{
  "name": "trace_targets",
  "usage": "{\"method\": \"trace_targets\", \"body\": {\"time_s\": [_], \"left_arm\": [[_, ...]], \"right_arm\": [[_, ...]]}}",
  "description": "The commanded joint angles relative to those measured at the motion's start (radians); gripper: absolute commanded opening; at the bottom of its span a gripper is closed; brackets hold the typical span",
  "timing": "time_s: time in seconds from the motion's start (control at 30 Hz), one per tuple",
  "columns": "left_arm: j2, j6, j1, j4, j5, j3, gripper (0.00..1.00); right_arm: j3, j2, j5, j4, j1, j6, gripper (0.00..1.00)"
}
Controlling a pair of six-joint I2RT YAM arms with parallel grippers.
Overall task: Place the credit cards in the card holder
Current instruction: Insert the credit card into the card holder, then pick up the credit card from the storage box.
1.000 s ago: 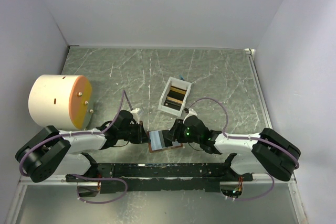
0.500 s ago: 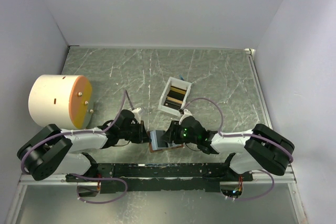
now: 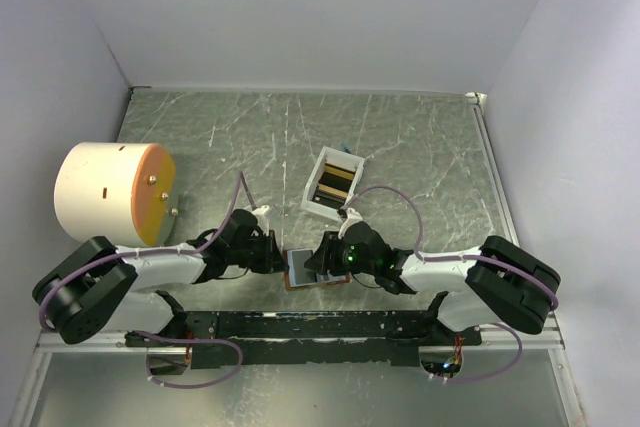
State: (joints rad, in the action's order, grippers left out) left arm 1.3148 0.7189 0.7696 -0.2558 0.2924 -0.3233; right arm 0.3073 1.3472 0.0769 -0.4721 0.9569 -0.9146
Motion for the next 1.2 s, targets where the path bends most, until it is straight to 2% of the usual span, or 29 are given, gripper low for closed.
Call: {"method": "trace_targets", "body": {"time_s": [0.0,0.2,0.3,0.47,0.57,0.77,1.0,1.17], "left_arm": [[-0.027,-0.003,0.011,0.074,-0.083,-0.018,0.1],[-0.165,-0.005,0.011,0.143,-0.148,-0.031,0.18],[-0.248,-0.009,0.01,0.173,-0.182,-0.034,0.26],[-0.366,-0.029,0.011,0.25,-0.255,-0.059,0.34],[-0.425,-0.049,0.011,0.302,-0.283,-0.079,0.38],[-0.529,-0.085,0.011,0.423,-0.316,-0.138,0.36],[-0.626,-0.102,0.011,0.523,-0.344,-0.164,0.37],[-0.686,-0.096,0.011,0.554,-0.353,-0.15,0.37]], "right_arm": [[0.025,-0.014,0.011,-0.001,0.009,0.042,0.39],[0.097,-0.127,-0.05,0.153,0.01,0.142,0.39],[0.169,-0.162,-0.107,0.286,0.008,0.215,0.4],[0.374,-0.13,-0.279,0.541,-0.014,0.428,0.4],[0.502,-0.072,-0.348,0.638,-0.063,0.557,0.4],[0.665,0.062,-0.352,0.68,-0.228,0.761,0.37],[0.814,0.246,-0.388,0.677,-0.27,0.965,0.36],[0.892,0.365,-0.451,0.675,-0.28,1.08,0.4]]}}
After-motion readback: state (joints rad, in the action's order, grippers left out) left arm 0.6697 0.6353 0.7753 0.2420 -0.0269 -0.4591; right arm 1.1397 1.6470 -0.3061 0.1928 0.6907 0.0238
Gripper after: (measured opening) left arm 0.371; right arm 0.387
